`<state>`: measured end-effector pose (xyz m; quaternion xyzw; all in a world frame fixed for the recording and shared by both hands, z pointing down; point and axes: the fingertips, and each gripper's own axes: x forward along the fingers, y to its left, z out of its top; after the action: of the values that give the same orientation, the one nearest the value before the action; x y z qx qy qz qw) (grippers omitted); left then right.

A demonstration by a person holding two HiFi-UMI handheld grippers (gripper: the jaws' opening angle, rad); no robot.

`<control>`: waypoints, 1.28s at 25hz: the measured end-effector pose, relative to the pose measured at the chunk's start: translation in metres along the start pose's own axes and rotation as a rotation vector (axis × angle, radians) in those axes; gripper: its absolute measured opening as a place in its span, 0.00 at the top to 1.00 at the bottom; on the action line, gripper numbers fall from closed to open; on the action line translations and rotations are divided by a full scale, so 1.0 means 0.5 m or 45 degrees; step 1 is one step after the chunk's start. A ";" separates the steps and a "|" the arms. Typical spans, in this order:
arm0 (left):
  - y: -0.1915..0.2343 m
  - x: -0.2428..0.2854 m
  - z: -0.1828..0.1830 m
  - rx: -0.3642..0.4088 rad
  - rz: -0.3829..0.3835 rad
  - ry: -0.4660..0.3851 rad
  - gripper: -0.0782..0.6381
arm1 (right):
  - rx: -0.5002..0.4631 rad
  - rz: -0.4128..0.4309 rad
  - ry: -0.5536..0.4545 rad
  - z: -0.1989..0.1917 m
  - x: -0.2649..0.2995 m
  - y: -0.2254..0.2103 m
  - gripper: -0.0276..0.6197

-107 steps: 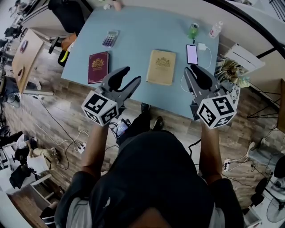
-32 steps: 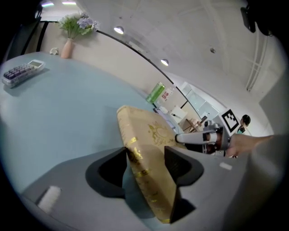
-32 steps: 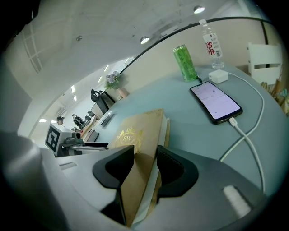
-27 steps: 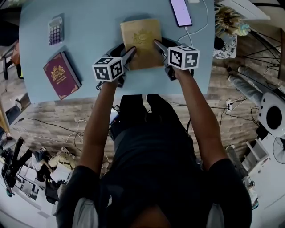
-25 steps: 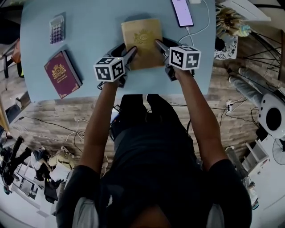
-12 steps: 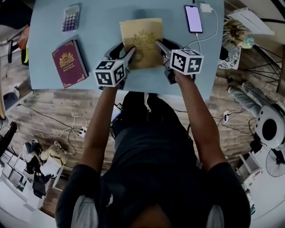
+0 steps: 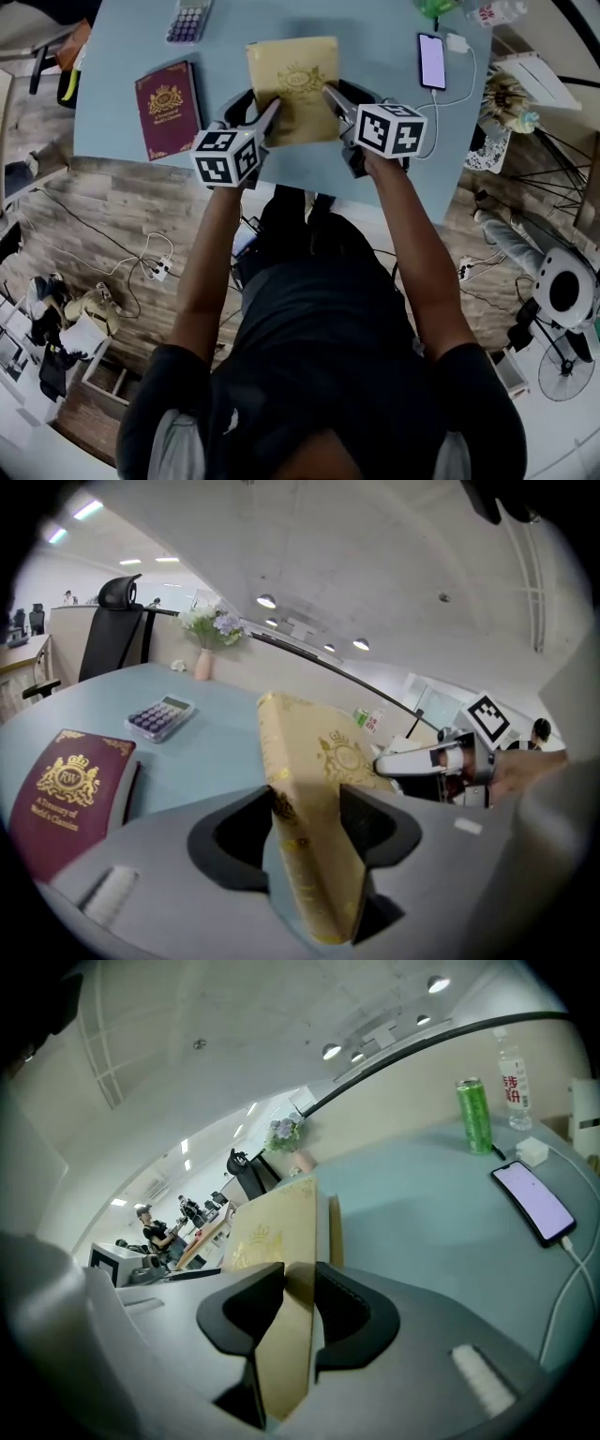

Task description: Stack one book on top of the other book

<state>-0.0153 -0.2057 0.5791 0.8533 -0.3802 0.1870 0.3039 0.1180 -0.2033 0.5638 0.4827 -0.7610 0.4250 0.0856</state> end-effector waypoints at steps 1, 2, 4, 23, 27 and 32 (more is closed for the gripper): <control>0.010 -0.012 0.001 -0.004 0.013 -0.011 0.50 | -0.011 0.014 0.004 0.001 0.008 0.014 0.80; 0.021 -0.024 0.002 -0.010 0.027 -0.021 0.50 | -0.022 0.027 0.009 0.001 0.016 0.029 0.80; 0.044 -0.047 0.002 -0.020 0.055 -0.039 0.50 | -0.044 0.054 0.023 -0.001 0.035 0.056 0.80; 0.274 -0.236 -0.017 -0.114 0.292 -0.145 0.51 | -0.158 0.270 0.193 -0.057 0.237 0.284 0.80; 0.320 -0.258 -0.026 -0.130 0.336 -0.145 0.51 | -0.163 0.295 0.231 -0.073 0.278 0.312 0.80; 0.362 -0.264 -0.050 -0.174 0.393 -0.147 0.51 | -0.153 0.328 0.296 -0.101 0.322 0.321 0.80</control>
<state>-0.2402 -0.2137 0.5930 0.7716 -0.5352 0.1559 0.3065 -0.1094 -0.2454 0.5916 0.3228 -0.8255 0.4393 0.1463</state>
